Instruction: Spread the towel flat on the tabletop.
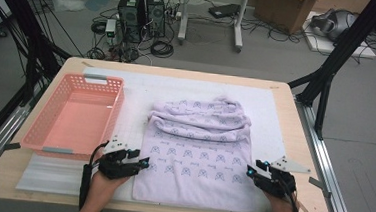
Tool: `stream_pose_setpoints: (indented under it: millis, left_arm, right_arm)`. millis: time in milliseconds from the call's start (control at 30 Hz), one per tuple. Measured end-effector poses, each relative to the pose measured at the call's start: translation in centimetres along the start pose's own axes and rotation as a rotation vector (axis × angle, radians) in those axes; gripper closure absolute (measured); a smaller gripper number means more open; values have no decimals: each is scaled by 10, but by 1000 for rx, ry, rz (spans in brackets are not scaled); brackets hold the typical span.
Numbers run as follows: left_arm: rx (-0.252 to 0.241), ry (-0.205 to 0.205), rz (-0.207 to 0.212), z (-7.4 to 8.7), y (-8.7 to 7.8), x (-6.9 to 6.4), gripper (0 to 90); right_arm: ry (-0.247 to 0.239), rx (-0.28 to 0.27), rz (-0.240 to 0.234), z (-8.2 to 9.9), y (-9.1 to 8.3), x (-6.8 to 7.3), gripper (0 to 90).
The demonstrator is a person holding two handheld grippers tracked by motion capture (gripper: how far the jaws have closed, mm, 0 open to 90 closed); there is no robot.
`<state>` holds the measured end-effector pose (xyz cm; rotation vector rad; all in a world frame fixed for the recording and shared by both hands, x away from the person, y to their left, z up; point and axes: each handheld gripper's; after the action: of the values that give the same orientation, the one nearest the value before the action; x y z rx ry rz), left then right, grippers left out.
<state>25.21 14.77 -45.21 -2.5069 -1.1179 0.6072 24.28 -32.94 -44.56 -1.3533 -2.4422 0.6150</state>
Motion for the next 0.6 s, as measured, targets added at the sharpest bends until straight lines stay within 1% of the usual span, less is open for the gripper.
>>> stream_pose_setpoints:
  millis: [67, 100, 200, 300, 333, 400, 433, 467, 500, 533, 567, 600]
  left_arm:
    - [18, 7, 4, 7, -5, -7, 479]
    - [22, 4, 5, 10, -8, -10, 478]
    - [25, 2, 9, 17, -15, -19, 477]
    - [21, 16, 7, 24, -21, -28, 479]
    - [11, 19, 6, 27, -23, -30, 479]
    - [-5, 38, -17, 32, -25, -35, 497]
    - [-15, 59, -47, 34, -26, -39, 539]
    - [-25, 94, -85, 37, -26, -43, 621]
    - [-32, 121, -100, 39, -27, -44, 717]
    - [-32, 104, -79, 40, -28, -44, 787]
    - [-32, 96, -82, 40, -28, -45, 869]
    - [-33, 110, -91, 42, -30, -47, 871]
  right_arm:
    - [-15, 16, -4, 6, -7, 8, 547]
    - [-12, 24, -5, 8, -10, 12, 547]
    - [-2, 27, -7, 15, -20, 21, 546]
    - [9, 44, 1, 23, -28, 29, 546]
    - [4, 47, 5, 25, -30, 31, 546]
    - [5, 62, 9, 29, -34, 36, 546]
    - [0, 63, 15, 32, -35, 39, 545]
    - [-2, 60, 19, 33, -37, 41, 555]
    - [4, 58, 24, 34, -38, 42, 587]
    - [5, 61, 22, 35, -39, 44, 642]
    - [6, 63, 18, 35, -41, 45, 736]
    - [8, 64, 2, 35, -42, 45, 840]
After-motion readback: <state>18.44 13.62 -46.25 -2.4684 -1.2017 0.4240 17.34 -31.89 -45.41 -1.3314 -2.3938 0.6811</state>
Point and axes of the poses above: each handheld gripper's, and its own axes: y roughly forward along the jaws, z roughly out of its underside, x roughly to its left, and after that the axes turned 5 degrees about -x, right-handed
